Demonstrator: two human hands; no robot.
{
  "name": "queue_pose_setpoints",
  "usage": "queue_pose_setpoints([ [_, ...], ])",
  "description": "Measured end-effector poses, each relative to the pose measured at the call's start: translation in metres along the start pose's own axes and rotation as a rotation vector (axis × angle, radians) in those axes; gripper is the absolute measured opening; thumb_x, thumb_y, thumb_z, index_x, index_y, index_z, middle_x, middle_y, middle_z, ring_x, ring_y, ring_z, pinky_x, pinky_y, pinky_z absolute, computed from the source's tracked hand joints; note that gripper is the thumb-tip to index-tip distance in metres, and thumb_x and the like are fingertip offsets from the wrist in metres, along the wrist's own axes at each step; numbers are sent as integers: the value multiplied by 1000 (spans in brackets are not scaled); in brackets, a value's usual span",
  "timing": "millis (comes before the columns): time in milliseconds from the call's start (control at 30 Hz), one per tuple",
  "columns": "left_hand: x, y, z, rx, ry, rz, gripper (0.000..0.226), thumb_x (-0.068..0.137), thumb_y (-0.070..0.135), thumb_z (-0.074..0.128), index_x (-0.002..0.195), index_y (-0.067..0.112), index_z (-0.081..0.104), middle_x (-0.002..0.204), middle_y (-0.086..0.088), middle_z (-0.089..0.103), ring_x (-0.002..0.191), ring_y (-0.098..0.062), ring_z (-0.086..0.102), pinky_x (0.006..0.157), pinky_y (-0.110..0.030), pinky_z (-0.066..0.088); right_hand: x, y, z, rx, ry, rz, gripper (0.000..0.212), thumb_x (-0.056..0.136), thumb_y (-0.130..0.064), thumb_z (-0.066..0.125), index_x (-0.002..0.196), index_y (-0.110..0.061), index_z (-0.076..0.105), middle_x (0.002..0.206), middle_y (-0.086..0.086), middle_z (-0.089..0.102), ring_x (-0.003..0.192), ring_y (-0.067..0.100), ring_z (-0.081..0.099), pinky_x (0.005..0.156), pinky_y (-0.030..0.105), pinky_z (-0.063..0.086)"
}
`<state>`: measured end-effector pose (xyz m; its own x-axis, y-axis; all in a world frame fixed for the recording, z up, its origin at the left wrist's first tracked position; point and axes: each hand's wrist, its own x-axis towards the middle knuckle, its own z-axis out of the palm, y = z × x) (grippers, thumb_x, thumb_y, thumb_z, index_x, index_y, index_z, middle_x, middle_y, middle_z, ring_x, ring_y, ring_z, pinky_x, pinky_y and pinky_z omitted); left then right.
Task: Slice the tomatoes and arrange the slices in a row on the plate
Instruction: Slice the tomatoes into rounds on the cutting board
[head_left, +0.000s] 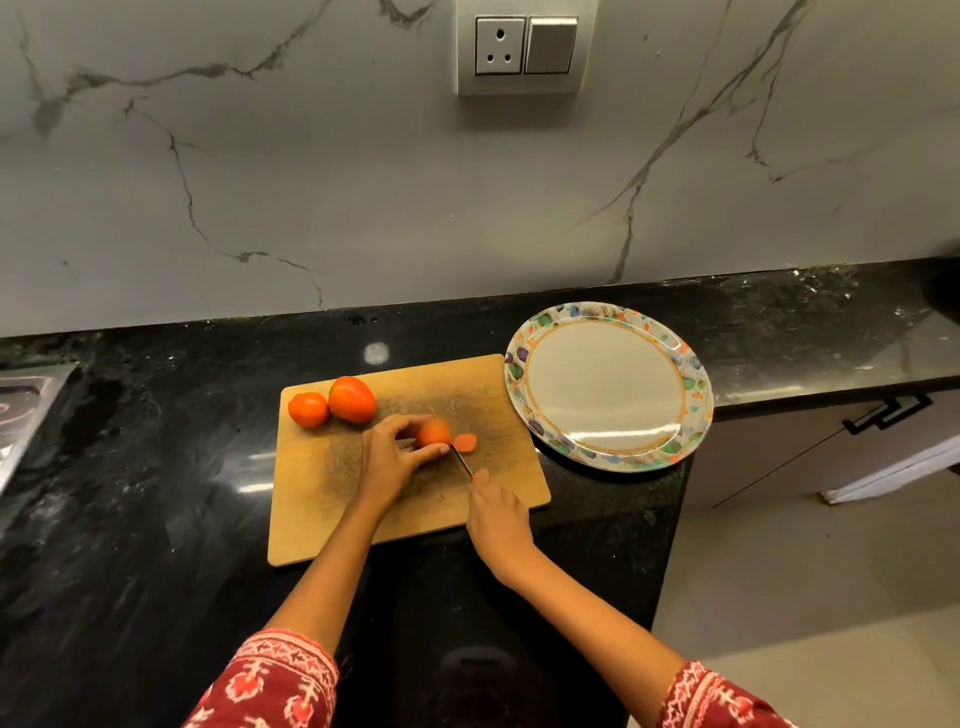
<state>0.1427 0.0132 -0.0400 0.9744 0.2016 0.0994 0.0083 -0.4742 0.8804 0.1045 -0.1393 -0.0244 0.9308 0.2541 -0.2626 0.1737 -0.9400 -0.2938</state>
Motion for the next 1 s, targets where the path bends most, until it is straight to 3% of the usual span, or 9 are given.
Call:
queue_pose_setpoints([
  [67, 0, -1, 1, 3, -5, -4, 44, 63, 14, 83, 104, 11, 68, 105, -5, 65, 96, -13, 59, 72, -8, 46, -3, 3, 0, 2, 4, -1, 23, 102, -12, 28, 120, -7, 41, 114, 11, 59, 105, 28, 60, 71, 30, 41],
  [200, 1, -1, 0, 3, -19, -24, 45, 64, 13, 83, 106, 10, 67, 108, -6, 64, 99, -16, 59, 74, -12, 46, -4, 4, -4, 105, 11, 48, 24, 102, -14, 27, 119, -6, 43, 115, 13, 59, 107, 31, 58, 78, 36, 43],
  [500, -2, 2, -2, 28, -18, -13, 45, 64, 14, 83, 106, 11, 67, 107, -6, 66, 99, -14, 59, 76, -9, 44, 6, -18, -16, 278, 129, 11, 31, 102, -20, 29, 130, -8, 35, 100, 13, 62, 92, 31, 60, 72, 39, 46],
  [833, -4, 8, -3, 52, -11, -16, 45, 63, 15, 83, 105, 10, 67, 105, -4, 67, 97, -11, 59, 73, -3, 41, -1, -20, -16, 174, 95, 14, 24, 102, -16, 30, 120, -6, 41, 110, 15, 60, 102, 32, 58, 77, 37, 44],
  [1000, -3, 9, -3, 61, -20, -35, 45, 64, 15, 83, 106, 11, 67, 106, -5, 67, 98, -12, 59, 77, -11, 43, 0, -19, -17, 145, 109, 6, 25, 103, -18, 28, 119, -5, 42, 109, 15, 60, 101, 32, 59, 75, 36, 44],
])
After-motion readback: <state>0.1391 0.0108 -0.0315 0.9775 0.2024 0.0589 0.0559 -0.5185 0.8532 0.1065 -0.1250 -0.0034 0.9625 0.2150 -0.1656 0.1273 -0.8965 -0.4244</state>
